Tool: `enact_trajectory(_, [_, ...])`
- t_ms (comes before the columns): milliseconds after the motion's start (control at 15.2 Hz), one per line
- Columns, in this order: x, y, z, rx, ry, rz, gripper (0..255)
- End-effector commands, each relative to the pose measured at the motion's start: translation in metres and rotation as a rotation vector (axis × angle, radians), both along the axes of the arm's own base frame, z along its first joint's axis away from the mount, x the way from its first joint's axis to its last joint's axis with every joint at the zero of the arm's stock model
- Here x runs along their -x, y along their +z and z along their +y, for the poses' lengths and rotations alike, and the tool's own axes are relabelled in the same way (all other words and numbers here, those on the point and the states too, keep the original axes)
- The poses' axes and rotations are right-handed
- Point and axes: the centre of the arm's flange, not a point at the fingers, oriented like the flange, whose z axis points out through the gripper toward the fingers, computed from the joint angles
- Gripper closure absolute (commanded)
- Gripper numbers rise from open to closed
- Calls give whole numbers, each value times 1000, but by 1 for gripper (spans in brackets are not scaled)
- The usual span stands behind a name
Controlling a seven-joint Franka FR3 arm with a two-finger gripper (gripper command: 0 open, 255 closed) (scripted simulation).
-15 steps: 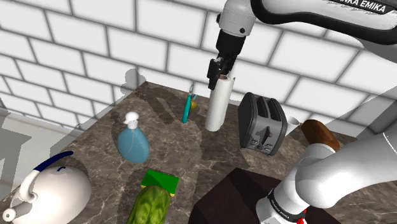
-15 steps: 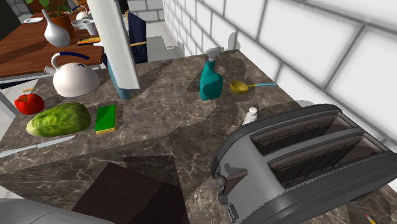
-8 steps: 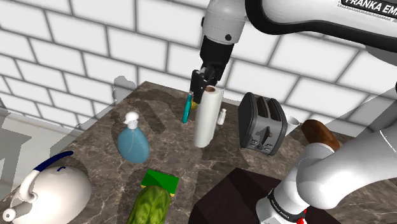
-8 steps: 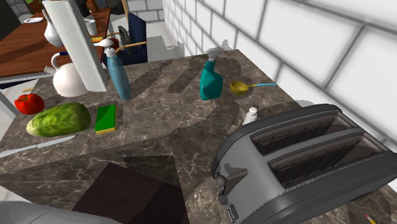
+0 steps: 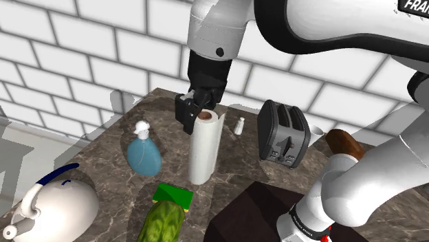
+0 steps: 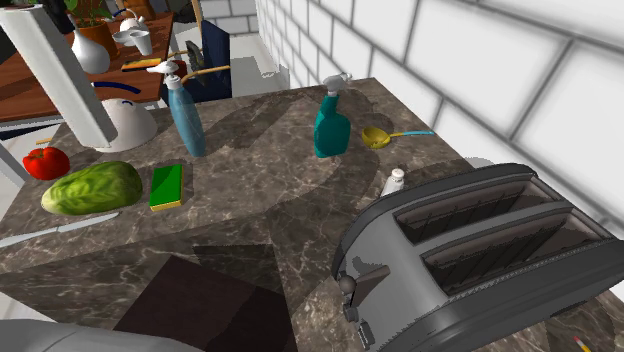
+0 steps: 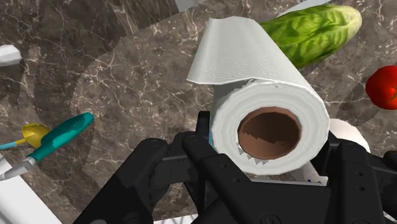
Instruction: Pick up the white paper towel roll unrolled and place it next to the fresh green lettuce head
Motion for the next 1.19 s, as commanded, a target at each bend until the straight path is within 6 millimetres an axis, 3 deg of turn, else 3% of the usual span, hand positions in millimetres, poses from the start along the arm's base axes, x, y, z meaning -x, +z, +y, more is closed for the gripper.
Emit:
enact_trajectory(0, [7,-4,23,-1,-2,0,255])
enact_trajectory(1122, [73,-29,236,-1,-2,0,255])
